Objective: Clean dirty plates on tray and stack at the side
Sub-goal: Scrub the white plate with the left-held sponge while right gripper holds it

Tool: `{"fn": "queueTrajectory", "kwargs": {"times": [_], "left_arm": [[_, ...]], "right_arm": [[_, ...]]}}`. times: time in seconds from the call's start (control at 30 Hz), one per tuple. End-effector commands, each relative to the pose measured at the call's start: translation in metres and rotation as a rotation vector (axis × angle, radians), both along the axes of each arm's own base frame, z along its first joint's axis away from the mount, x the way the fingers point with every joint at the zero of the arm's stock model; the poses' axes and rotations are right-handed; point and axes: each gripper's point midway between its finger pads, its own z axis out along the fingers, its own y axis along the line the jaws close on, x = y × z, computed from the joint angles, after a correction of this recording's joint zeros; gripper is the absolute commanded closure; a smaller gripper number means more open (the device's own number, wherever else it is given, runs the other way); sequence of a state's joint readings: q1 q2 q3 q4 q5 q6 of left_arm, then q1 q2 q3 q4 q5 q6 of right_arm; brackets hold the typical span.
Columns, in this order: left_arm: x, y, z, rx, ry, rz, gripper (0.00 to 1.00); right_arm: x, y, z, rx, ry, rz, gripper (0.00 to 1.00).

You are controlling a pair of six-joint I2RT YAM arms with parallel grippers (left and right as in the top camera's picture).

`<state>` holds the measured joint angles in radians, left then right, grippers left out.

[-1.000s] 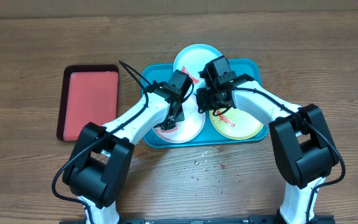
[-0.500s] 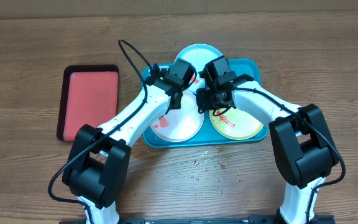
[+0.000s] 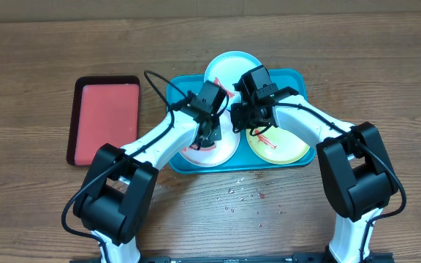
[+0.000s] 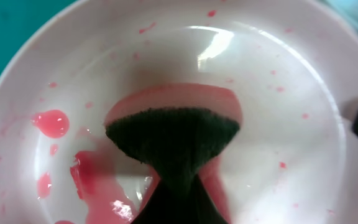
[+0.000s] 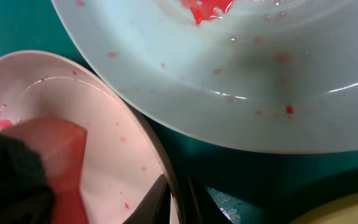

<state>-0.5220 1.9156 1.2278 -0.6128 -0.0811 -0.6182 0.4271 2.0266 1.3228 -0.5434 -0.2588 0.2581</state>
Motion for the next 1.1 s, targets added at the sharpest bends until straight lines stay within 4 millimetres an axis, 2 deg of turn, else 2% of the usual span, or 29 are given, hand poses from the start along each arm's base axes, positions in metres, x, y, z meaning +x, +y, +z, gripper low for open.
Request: {"fn": "queueTrajectory", "kwargs": {"times": [0.0, 0.17, 0.33, 0.43, 0.57, 0.73, 0.9, 0.97, 1.07], "left_arm": [[-0.014, 0.007, -0.021, 0.004, 0.057, 0.019, 0.96], [-0.012, 0.034, -0.023, 0.132, 0.034, 0.05, 0.96], [-0.003, 0.073, -0.012, 0.363, -0.032, 0.023, 0.96], [0.003, 0.077, -0.006, 0.4, -0.053, 0.012, 0.96], [0.012, 0.078, 0.004, 0.478, -0.062, -0.144, 0.96], [0.027, 0.095, 0.031, 0.625, -0.115, -0.152, 0.96], [0.046, 0.08, 0.054, 0.562, -0.174, -0.115, 0.96], [0.049, 0.064, 0.055, 0.471, -0.173, -0.116, 0.96], [0.041, 0.024, 0.045, 0.234, -0.112, -0.181, 0.96]], "right_arm": [[0.007, 0.002, 0.004, 0.006, -0.016, -0.006, 0.89], [0.006, 0.002, 0.003, 0.004, -0.011, -0.006, 0.89], [0.005, 0.003, 0.004, 0.01, -0.007, -0.003, 0.89], [0.005, 0.002, 0.004, 0.009, -0.007, -0.003, 0.89], [0.004, 0.002, 0.003, 0.008, -0.004, -0.003, 0.89], [0.004, 0.002, 0.003, 0.008, -0.005, -0.003, 0.89], [0.005, 0.002, 0.003, 0.009, -0.007, -0.003, 0.89], [0.005, 0.002, 0.004, 0.009, -0.007, -0.003, 0.89], [0.005, 0.003, 0.004, 0.01, -0.01, -0.003, 0.89]]}}
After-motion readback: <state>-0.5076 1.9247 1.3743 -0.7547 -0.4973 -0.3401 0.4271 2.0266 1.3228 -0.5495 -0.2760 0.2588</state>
